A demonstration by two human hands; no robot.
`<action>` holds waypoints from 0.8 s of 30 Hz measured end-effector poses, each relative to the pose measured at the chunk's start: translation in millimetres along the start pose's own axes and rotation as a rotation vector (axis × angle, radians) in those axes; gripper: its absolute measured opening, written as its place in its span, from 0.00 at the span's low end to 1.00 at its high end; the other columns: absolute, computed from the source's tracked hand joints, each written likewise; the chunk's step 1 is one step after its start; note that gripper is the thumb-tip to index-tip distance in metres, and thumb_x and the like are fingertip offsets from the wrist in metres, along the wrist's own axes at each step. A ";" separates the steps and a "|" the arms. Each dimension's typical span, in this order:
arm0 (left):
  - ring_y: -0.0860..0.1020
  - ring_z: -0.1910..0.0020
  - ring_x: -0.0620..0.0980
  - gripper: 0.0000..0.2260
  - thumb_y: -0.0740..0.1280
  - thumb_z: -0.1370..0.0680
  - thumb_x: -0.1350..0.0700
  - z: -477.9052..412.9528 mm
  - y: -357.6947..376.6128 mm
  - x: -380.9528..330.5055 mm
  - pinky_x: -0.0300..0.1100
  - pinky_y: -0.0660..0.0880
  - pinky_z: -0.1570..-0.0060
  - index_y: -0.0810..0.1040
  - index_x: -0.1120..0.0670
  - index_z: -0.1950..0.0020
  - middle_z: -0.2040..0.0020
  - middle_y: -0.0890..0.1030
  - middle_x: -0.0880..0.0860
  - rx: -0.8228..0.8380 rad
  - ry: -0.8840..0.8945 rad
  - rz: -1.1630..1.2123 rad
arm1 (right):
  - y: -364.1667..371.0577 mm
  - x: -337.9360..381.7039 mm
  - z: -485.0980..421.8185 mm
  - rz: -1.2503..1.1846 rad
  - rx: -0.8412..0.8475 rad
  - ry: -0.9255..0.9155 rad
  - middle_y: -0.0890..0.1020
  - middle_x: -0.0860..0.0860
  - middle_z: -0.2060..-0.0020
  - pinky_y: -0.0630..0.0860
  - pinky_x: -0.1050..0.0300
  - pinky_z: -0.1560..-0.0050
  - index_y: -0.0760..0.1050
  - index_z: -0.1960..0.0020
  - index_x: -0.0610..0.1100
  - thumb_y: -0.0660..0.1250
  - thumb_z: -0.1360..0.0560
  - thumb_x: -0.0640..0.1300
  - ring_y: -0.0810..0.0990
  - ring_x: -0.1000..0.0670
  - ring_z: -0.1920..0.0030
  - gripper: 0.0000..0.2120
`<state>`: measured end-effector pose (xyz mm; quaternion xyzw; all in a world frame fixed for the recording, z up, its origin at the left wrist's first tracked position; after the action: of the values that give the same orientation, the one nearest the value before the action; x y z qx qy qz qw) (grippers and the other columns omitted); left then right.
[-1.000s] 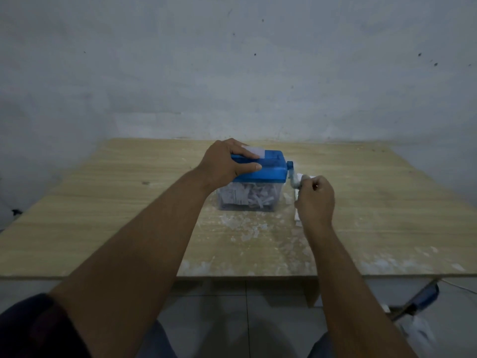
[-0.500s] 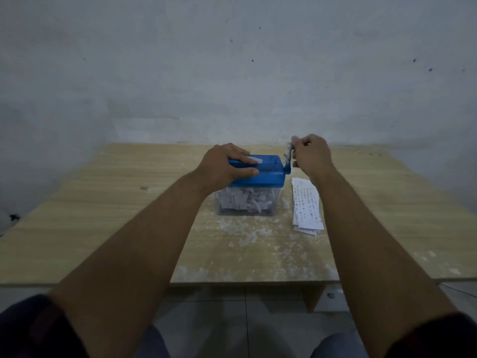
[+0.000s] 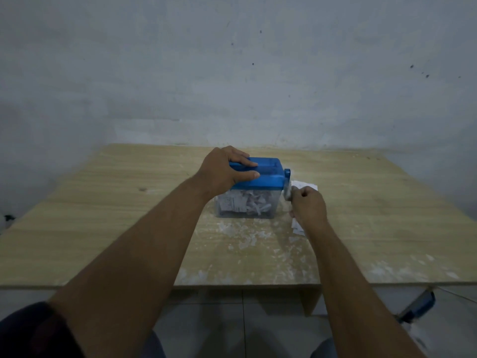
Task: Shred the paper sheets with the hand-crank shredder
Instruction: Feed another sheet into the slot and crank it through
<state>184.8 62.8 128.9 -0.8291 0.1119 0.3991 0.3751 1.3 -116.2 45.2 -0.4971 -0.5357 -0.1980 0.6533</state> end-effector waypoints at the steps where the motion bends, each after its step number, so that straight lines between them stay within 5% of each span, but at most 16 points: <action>1: 0.80 0.43 0.37 0.13 0.83 0.31 0.43 0.3 0.0 -0.3 0.37 0.77 0.41 0.90 0.41 0.49 0.41 0.83 0.41 0.002 -0.003 0.007 | -4.6 0.7 7.3 -0.001 -0.022 -0.014 0.84 0.44 0.63 0.82 0.42 0.52 0.77 0.58 0.42 0.63 0.16 0.52 0.85 0.40 0.59 0.17; 13: 0.78 0.42 0.35 0.13 0.82 0.29 0.45 1.0 -1.4 -3.2 0.28 0.71 0.44 0.90 0.43 0.46 0.39 0.82 0.41 0.038 -0.004 -0.008 | -49.9 93.8 0.1 -0.190 -0.014 -0.153 0.83 0.54 0.63 0.80 0.55 0.59 0.83 0.48 0.43 0.64 0.15 0.48 0.82 0.52 0.68 0.11; 17: 0.78 0.42 0.34 0.13 0.82 0.29 0.44 1.7 -0.4 -3.5 0.27 0.70 0.45 0.90 0.42 0.46 0.39 0.82 0.40 0.045 0.008 -0.025 | -29.8 101.6 -37.1 -0.186 0.035 -0.149 0.85 0.49 0.60 0.84 0.52 0.54 0.81 0.53 0.41 0.65 0.15 0.50 0.83 0.49 0.64 0.15; 24: 0.79 0.42 0.35 0.13 0.82 0.30 0.43 0.3 0.6 1.9 0.30 0.75 0.44 0.90 0.41 0.46 0.40 0.82 0.40 -0.028 0.022 -0.019 | 17.2 23.3 -57.3 0.024 0.140 0.039 0.82 0.42 0.62 0.85 0.39 0.51 0.78 0.56 0.37 0.65 0.17 0.37 0.80 0.45 0.66 0.10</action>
<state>185.6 62.8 127.1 -0.8396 0.1025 0.3879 0.3661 51.8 -151.9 62.5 -0.4524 -0.5294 -0.1620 0.6992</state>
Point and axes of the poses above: each hand's wrist, its own z-axis away from the middle knuckle, its own y-axis out of the palm, x = y × z, the point moved 8 cm from there along -z, towards the middle knuckle
